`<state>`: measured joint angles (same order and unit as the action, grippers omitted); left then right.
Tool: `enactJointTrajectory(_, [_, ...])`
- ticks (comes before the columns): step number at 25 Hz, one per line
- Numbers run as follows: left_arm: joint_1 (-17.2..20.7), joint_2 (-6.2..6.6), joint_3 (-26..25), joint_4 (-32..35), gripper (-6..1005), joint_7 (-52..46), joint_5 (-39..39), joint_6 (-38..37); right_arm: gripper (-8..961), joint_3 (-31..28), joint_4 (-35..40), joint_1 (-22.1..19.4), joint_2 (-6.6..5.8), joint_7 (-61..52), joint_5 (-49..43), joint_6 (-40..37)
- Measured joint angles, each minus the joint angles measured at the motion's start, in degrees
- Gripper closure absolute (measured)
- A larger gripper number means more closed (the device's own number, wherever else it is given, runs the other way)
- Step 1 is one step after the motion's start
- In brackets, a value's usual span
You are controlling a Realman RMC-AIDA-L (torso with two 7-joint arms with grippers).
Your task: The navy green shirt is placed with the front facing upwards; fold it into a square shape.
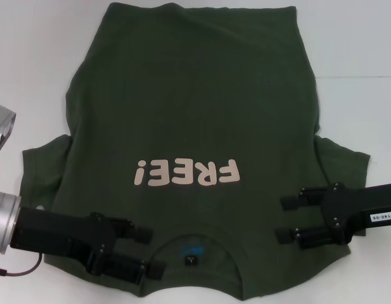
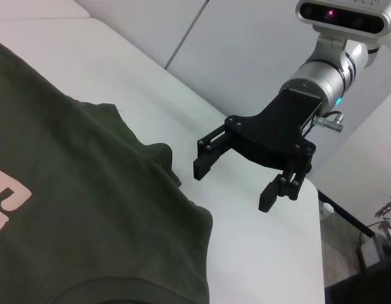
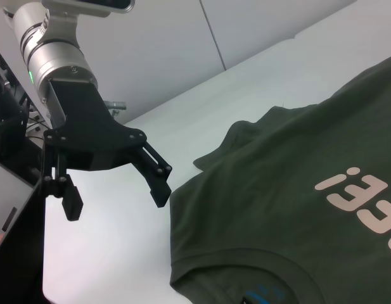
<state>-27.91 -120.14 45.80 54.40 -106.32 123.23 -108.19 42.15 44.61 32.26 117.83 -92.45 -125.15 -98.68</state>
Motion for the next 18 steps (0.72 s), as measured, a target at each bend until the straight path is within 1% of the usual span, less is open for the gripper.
enactJointTrajectory(14, [-0.42, 0.15, -0.15, 0.09, 54, -0.3, 0.0, 0.13, 101, 0.04, -0.09, 0.0, -0.14, 0.04, -0.28, 0.48])
enactJointTrajectory(18, [-0.49, 0.23, -0.72, 0.05, 53, -1.76, -0.09, 0.66, 101, -0.25, -0.09, -0.05, -0.14, -0.93, -0.29, 1.07])
